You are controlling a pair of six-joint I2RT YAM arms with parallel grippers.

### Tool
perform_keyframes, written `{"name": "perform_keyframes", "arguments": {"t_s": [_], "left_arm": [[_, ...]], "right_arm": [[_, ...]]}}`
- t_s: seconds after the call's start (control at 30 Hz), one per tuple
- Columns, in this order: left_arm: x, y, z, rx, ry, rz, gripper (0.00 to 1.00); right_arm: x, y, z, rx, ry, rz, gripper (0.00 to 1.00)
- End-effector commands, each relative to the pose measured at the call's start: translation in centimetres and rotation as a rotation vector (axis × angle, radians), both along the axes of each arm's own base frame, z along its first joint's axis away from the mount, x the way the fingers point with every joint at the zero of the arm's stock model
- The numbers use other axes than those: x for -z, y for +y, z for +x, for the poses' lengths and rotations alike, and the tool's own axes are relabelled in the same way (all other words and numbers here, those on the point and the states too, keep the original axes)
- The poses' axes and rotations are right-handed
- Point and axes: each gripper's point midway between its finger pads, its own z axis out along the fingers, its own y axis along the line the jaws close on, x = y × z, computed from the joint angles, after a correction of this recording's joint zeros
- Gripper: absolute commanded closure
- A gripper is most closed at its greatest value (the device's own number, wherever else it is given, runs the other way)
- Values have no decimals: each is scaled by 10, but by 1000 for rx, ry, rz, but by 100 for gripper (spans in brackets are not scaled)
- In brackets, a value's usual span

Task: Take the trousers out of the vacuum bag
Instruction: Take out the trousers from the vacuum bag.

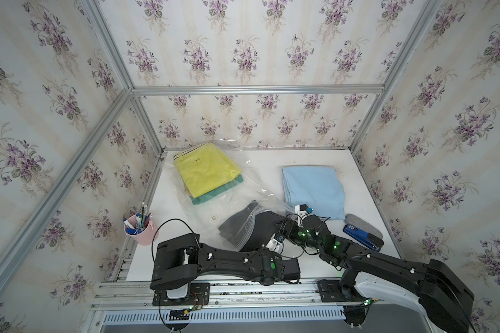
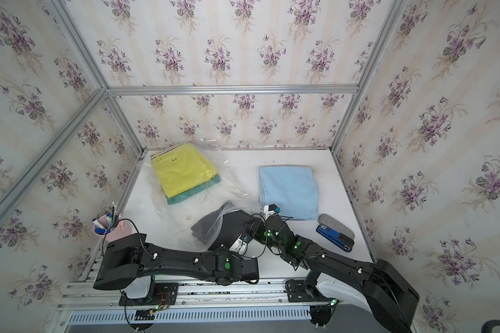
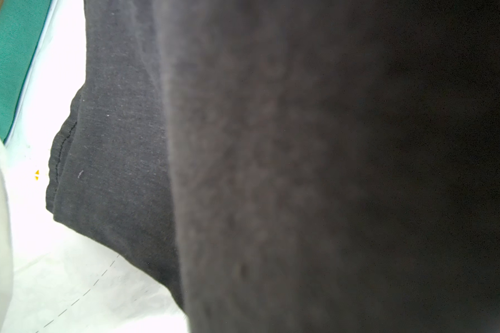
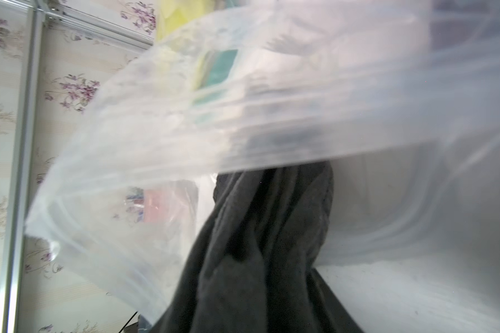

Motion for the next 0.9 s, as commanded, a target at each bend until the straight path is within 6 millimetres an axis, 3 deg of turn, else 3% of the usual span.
{"name": "perform_keyframes", "arguments": {"t_s": [0.0, 0.1, 0.3, 0.57, 0.87], "left_arm": [[-7, -2, 2, 16, -16, -3, 92], [-9, -2, 3, 15, -21, -5, 92], [-16, -2, 4, 18, -33, -12, 91], [-19, -5, 5, 19, -34, -27, 91], [-11, -6, 4, 15, -26, -19, 91]], "right_arm": [[-4, 0, -4, -22, -15, 5, 41], [-7, 1, -12, -44, 1, 49, 38], [-8, 1, -27, -101, 27, 65, 20], [5, 6, -29, -116, 53, 93, 19], [14, 15, -29, -137, 80, 100, 10]]}}
